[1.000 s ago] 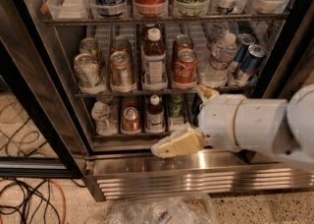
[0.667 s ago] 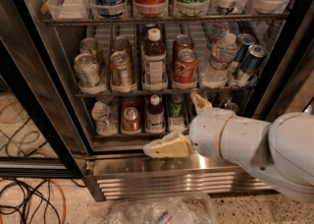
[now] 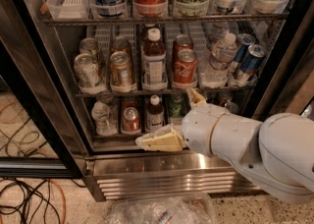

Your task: Pick 7up can from middle shelf of fridge

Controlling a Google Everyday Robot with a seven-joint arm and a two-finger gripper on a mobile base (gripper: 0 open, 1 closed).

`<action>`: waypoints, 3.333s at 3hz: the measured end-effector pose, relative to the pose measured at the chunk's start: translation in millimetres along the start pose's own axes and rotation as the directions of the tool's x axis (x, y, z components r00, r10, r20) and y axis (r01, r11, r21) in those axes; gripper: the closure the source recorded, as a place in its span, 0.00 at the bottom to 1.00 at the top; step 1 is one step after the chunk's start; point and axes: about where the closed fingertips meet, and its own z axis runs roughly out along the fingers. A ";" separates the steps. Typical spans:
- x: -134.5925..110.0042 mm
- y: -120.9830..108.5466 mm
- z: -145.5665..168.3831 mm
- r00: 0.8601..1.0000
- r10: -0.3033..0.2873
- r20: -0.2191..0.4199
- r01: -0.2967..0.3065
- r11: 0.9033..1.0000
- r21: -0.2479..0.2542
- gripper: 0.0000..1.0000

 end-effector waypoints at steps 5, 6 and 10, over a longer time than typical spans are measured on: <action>17.9 13.8 71.8 0.981 -0.007 0.193 -0.022 0.989 0.149 0.00; 19.7 12.9 71.8 0.982 -0.004 0.190 -0.025 0.988 0.150 0.00; -22.6 84.6 105.3 0.917 0.007 0.398 -0.072 0.986 0.148 0.00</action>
Offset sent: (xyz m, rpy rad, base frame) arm 0.0492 0.0388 -0.0340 0.0526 -0.1768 -0.2292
